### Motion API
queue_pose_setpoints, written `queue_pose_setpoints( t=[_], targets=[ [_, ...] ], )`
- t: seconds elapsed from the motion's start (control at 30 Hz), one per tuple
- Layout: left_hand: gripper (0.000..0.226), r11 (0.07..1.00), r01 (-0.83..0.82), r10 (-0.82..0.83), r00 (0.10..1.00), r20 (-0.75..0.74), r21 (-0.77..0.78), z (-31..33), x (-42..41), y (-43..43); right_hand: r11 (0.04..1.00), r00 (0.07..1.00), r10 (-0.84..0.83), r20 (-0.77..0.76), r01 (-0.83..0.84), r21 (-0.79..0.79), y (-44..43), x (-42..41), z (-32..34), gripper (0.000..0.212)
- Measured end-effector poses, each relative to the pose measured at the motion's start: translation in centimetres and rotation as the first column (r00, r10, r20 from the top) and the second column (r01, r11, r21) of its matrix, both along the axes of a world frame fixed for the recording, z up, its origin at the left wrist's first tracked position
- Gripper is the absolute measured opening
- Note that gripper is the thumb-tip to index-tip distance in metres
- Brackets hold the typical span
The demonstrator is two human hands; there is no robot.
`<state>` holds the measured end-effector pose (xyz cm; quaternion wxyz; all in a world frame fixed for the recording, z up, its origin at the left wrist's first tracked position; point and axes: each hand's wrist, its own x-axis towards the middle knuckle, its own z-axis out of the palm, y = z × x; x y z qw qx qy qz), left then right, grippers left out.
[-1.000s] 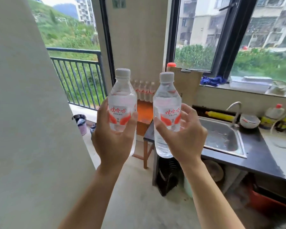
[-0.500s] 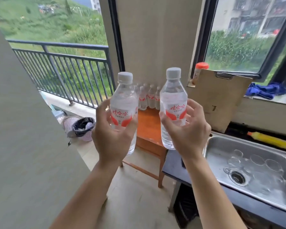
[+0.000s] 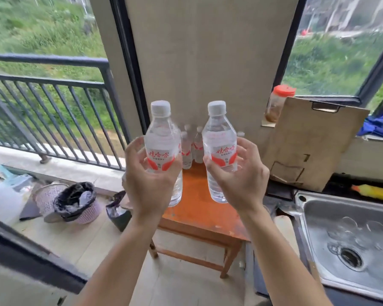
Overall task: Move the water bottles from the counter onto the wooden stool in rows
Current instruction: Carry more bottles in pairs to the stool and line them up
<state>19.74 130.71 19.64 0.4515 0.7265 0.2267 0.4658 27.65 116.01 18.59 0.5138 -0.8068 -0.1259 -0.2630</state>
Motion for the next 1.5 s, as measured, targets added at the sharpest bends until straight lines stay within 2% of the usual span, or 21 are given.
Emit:
queue_pose_setpoints(
  t=[0.13, 0.27, 0.4, 0.6, 0.67, 0.77, 0.93, 1.07, 1.23, 1.3, 1.37, 1.43, 1.5],
  targets=[
    [0.069, 0.991, 0.13, -0.129, 0.99, -0.058, 0.016, -0.3, 5.3, 5.6, 0.997, 0.997, -0.075, -0.031, 0.075, 0.014, 4.5, 3.5, -0.3, 0.067],
    [0.044, 0.977, 0.211, -0.214, 0.959, -0.188, -0.039, -2.6, 10.5, 9.0, 0.99, 0.983, -0.139, -0.123, 0.141, 0.007, 6.1, 6.7, -2.0, 0.067],
    [0.048, 0.969, 0.227, -0.246, 0.92, -0.304, -0.097, -7.0, 14.9, 10.2, 0.984, 0.961, -0.176, -0.211, 0.179, -0.008, 6.2, 10.1, -5.3, 0.068],
    [0.05, 0.978, 0.18, -0.207, 0.807, -0.553, -0.104, -14.6, 20.5, 10.1, 0.982, 0.888, -0.189, -0.418, 0.175, -0.074, 5.7, 15.9, -13.1, 0.096],
    [0.051, 0.976, 0.175, -0.216, 0.761, -0.611, -0.128, -16.8, 22.2, 9.9, 0.981, 0.851, -0.194, -0.487, 0.161, -0.108, 5.6, 17.6, -15.5, 0.093],
    [0.053, 0.967, 0.186, -0.255, 0.708, -0.659, -0.174, -19.5, 24.9, 9.7, 0.981, 0.826, -0.192, -0.53, 0.138, -0.14, 5.9, 19.8, -18.5, 0.074],
    [0.061, 0.95, 0.188, -0.309, 0.694, -0.65, -0.251, -22.6, 28.4, 9.2, 0.992, 0.778, -0.121, -0.616, 0.081, -0.093, 6.9, 22.6, -22.4, 0.074],
    [0.066, 0.948, 0.215, -0.315, 0.718, -0.62, -0.233, -23.9, 29.0, 9.1, 0.995, 0.774, -0.074, -0.628, 0.019, -0.095, 7.1, 23.2, -24.3, 0.073],
    [0.082, 0.915, 0.345, -0.397, 0.665, -0.632, -0.211, -23.8, 29.0, 10.5, 0.987, 0.781, -0.076, -0.62, -0.032, -0.161, 6.5, 23.1, -24.0, 0.082],
    [0.088, 0.892, 0.415, -0.432, 0.673, -0.6, -0.178, -22.9, 28.9, 11.4, 0.994, 0.817, -0.017, -0.577, -0.051, -0.101, 6.0, 23.1, -23.3, 0.082],
    [0.079, 0.866, 0.469, -0.481, 0.688, -0.544, -0.173, -21.9, 28.7, 12.1, 0.996, 0.857, 0.025, -0.515, -0.068, -0.064, 5.7, 23.1, -22.1, 0.068],
    [0.063, 0.848, 0.51, -0.507, 0.705, -0.496, -0.142, -21.2, 28.6, 12.6, 0.989, 0.896, 0.028, -0.442, -0.089, -0.117, 5.5, 23.3, -21.1, 0.05],
    [0.051, 0.829, 0.552, -0.521, 0.703, -0.484, -0.092, -20.7, 28.6, 12.8, 0.98, 0.905, 0.026, -0.425, -0.107, -0.168, 5.4, 23.6, -20.5, 0.043]
  ],
)
